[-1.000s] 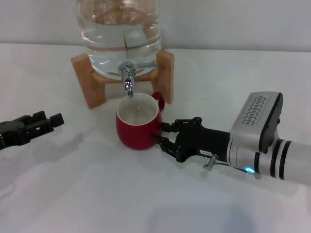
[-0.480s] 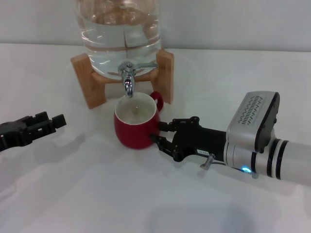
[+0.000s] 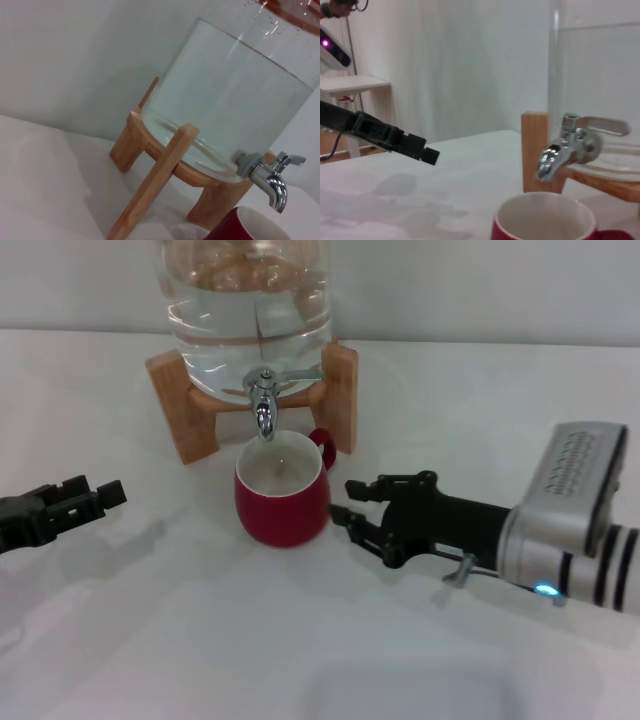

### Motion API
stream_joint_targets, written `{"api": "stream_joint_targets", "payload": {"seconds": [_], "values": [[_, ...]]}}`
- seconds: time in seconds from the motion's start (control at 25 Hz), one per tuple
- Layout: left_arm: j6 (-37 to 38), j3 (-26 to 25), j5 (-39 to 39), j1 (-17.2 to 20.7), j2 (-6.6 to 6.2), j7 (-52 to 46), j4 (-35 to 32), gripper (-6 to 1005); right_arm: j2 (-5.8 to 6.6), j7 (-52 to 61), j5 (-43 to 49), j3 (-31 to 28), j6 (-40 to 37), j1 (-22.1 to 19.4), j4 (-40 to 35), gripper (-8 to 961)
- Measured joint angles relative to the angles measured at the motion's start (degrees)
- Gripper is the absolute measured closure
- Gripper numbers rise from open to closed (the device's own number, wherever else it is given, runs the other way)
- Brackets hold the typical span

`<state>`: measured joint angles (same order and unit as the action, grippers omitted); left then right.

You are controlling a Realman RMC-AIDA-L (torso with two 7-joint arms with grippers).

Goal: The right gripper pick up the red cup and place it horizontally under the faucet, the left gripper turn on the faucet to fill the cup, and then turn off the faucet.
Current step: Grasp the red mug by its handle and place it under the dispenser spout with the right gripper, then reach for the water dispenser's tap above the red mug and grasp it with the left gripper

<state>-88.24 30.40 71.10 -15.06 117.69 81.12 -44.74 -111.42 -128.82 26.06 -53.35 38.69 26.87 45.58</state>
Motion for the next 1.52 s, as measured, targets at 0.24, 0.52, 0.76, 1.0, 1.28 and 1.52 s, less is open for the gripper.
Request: {"api": "stream_joint_targets", "payload": {"seconds": [0.24, 0.52, 0.76, 1.0, 1.28, 1.52], "values": [[0.11, 0.01, -0.03, -0.27, -0.01, 0.01, 0.0, 151, 2.2, 9.71, 9.97, -7.27, 2.11, -3.67, 3.44, 628], [0.17, 0.16, -0.08, -0.35, -0.01, 0.01, 0.0, 152, 2.3, 15.7, 22.56, -19.06, 6.47, -8.08, 4.94, 627], [0.15, 0.35, -0.09, -0.34, 0.07, -0.01, 0.0, 151, 2.19, 19.63, 27.62, -25.92, 8.73, -11.8, 7.58, 468], [-0.1, 0.37, -0.09, -0.47, 0.04, -0.19, 0.0, 151, 3.45, 24.4, 28.92, -26.53, 9.97, -11.77, 7.65, 473], [-0.18, 0.42, -0.09, -0.47, 0.03, -0.19, 0.0, 151, 3.86, 28.93, 31.09, -29.62, 11.15, -12.03, 7.25, 474], [-2.88, 0.45, -0.09, -0.58, -0.02, -0.42, -0.64, 151, 3.37, 29.86, 32.0, -33.36, 15.36, -12.74, 6.8, 476]]}}
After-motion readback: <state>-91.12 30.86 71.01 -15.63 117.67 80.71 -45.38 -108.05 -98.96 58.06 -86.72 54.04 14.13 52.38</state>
